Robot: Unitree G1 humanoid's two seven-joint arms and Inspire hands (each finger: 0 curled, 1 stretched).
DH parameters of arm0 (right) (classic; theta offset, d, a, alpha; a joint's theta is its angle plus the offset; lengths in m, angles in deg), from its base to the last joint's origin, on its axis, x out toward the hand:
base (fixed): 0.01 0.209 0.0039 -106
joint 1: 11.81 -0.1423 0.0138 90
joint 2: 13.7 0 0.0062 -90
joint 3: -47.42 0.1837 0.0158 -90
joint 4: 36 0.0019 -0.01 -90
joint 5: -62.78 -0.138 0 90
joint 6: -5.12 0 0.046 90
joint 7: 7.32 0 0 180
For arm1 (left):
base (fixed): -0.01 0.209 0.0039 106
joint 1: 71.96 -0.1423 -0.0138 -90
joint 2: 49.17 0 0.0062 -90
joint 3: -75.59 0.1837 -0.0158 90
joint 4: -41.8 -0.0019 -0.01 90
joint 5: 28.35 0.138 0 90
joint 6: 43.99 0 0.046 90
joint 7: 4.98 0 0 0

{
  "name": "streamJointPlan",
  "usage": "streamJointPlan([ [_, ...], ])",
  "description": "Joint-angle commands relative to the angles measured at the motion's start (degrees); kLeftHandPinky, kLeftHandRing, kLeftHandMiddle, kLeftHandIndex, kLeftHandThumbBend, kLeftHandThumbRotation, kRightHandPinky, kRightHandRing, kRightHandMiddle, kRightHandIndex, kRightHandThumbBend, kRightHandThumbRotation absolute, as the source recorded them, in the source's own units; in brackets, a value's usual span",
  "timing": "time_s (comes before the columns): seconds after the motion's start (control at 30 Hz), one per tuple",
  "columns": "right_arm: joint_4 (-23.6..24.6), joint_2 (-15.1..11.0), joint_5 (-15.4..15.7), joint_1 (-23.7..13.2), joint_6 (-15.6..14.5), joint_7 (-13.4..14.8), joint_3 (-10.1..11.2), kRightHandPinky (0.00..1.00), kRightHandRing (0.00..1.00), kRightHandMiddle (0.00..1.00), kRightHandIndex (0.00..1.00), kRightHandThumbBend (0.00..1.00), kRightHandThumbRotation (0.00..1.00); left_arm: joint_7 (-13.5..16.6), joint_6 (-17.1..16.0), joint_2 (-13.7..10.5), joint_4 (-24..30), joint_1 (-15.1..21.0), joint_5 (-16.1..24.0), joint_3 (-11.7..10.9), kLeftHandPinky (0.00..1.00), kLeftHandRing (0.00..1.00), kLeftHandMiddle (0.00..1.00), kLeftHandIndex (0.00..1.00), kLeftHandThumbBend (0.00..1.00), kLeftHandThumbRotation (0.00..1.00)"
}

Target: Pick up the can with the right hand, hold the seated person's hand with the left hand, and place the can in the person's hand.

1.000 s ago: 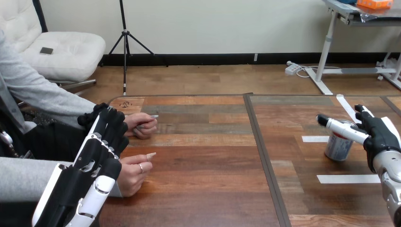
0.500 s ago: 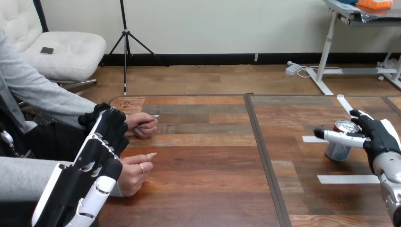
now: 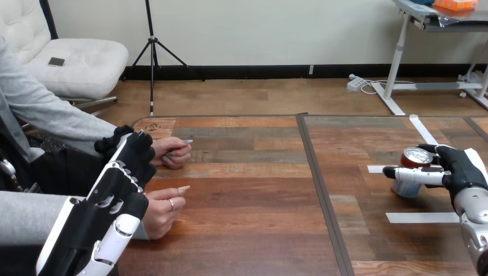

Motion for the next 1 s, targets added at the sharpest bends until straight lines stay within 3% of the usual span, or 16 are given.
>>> streamJointPlan([
  [0.0, 0.7, -1.2, 1.6, -3.4, 0.1, 1.9, -1.6, 0.65, 0.68, 0.69, 0.71, 0.92, 0.0, 0.0, -0.2, -0.7, 1.5, 3.0, -0.2, -0.5, 1.0, 1.0, 0.99, 0.93, 0.42, 0.61],
  [0.37, 0.5, -1.1, 2.2, -3.4, 0.2, 3.2, -1.8, 0.58, 0.59, 0.59, 0.62, 0.85, 0.0, -0.2, -0.9, -0.4, 0.9, 3.4, -0.1, -0.7, 1.0, 1.0, 0.98, 0.91, 0.42, 0.62],
  [0.97, 0.3, -1.2, 3.7, -3.2, 0.7, 5.3, -3.3, 0.49, 0.54, 0.56, 0.55, 0.79, 0.0, -0.8, -0.7, -0.4, 0.7, 3.4, -0.7, -0.9, 1.0, 1.0, 0.99, 0.89, 0.42, 0.63],
])
